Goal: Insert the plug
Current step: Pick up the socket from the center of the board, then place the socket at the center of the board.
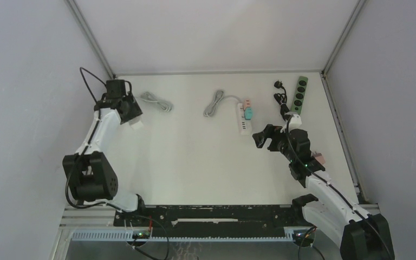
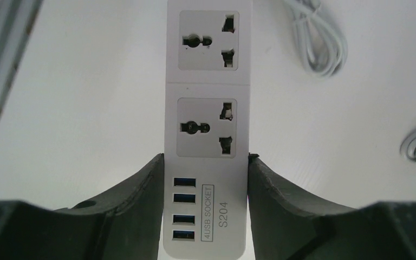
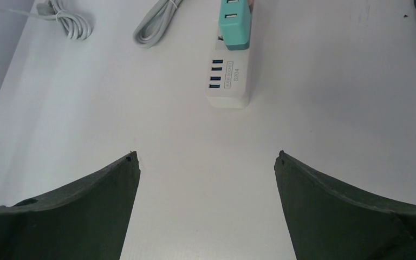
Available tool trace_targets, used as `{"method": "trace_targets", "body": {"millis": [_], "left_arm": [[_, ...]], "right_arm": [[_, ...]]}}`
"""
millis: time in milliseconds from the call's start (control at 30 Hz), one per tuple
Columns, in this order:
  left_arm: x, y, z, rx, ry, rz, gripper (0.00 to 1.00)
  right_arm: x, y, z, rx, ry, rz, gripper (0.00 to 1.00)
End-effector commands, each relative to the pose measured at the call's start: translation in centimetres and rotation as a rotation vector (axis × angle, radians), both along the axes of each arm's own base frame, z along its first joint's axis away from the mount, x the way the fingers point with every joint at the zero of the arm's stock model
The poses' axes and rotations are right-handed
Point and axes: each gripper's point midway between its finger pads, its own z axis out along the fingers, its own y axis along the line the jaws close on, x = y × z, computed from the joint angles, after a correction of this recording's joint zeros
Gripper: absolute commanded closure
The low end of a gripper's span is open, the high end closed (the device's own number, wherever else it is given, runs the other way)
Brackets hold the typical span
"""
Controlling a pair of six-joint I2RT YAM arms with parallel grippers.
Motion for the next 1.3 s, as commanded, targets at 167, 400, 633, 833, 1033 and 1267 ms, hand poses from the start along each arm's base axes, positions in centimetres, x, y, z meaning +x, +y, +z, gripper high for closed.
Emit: {"method": "trace_targets", "body": {"millis": [167,400,633,833,1033,1267], "left_arm": [[-6.4,-7.5,-2.6,-0.112,-0.097,0.025,0.89],[-10.2,-12.7,-5.7,-0.167,-0.065,-0.042,0.89],[-11.8,-17.9,-8.7,-0.199,-0.019,-0.121,0.87],[-12.9,-23.1,-10.1,-0.186,0.012,-0.207,0.85],[-14.6,-27.8,-12.2,-0.208,0.08,-0.253,0.85],[-17.0,-31.4,-12.3,-0.222,0.095,-0.289,0.75]], "right_arm": [[0.0,0.6,1.8,0.05,-0.032,0.024,0.0],[-0.2,0.8,1.8,0.057,-0.025,0.037,0.0],[-0.7,0.5,2.0,0.035,-0.003,0.038,0.0],[-1.8,0.3,2.9,0.016,0.01,0.052,0.0],[-3.1,0.5,3.6,0.022,0.026,0.08,0.0],[-3.8,0.1,3.5,0.012,0.042,0.072,0.0]]}}
